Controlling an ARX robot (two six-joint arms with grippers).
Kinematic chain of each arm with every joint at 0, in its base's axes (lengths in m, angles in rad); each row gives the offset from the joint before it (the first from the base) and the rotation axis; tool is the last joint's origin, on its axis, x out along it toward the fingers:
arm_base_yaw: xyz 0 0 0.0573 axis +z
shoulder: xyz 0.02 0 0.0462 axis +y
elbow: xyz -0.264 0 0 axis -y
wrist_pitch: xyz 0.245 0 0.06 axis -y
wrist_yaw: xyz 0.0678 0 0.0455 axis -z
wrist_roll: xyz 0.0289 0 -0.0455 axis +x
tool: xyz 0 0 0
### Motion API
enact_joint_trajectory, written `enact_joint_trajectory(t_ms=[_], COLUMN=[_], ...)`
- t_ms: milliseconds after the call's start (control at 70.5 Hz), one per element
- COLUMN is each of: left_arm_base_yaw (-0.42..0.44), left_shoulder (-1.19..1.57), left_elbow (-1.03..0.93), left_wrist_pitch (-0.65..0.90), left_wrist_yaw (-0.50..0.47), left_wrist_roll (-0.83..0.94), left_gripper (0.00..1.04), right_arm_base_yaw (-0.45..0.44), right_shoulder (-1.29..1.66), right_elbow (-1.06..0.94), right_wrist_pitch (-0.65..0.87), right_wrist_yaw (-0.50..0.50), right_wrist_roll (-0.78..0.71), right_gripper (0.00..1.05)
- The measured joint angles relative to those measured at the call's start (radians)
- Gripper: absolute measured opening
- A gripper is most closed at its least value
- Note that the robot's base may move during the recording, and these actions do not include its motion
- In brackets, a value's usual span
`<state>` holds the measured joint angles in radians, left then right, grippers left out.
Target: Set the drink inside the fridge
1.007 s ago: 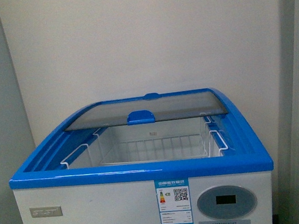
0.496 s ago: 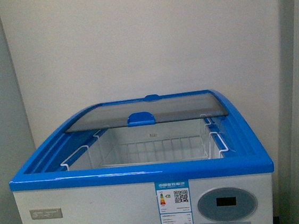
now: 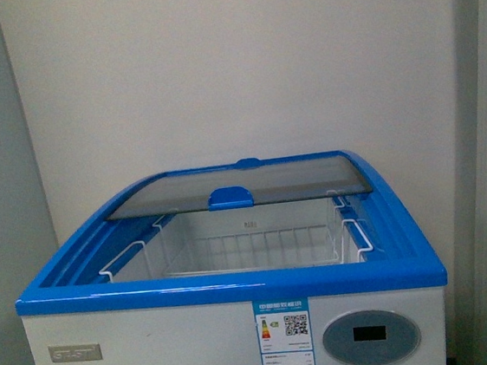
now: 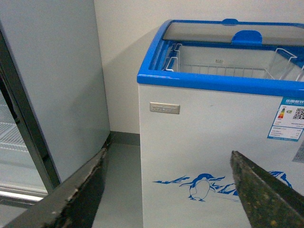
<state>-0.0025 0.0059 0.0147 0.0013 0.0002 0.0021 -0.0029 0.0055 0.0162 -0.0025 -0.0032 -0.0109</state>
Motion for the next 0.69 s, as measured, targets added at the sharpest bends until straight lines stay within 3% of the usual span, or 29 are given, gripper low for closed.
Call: enact_joint_trajectory(t_ms=[57,113,695], left_arm_base_yaw=[0.0,0.0,0.0], left_shoulder=[0.0,0.0,0.0], left_elbow=[0.0,0.0,0.0], left_wrist_pitch=[0.0,0.0,0.0], left_wrist_yaw=[0.0,0.0,0.0], left_wrist_roll=[0.0,0.0,0.0], left_gripper=[0.96,0.97,0.97], right_arm_base_yaw=[0.0,0.0,0.0], right_shoulder=[0.0,0.0,0.0], right_elbow=[0.0,0.0,0.0], right_wrist_pitch=[0.0,0.0,0.0], right_wrist_yaw=[0.0,0.0,0.0], right_wrist_roll=[0.0,0.001,0.001], right_gripper=[0.92,0.98,0.97])
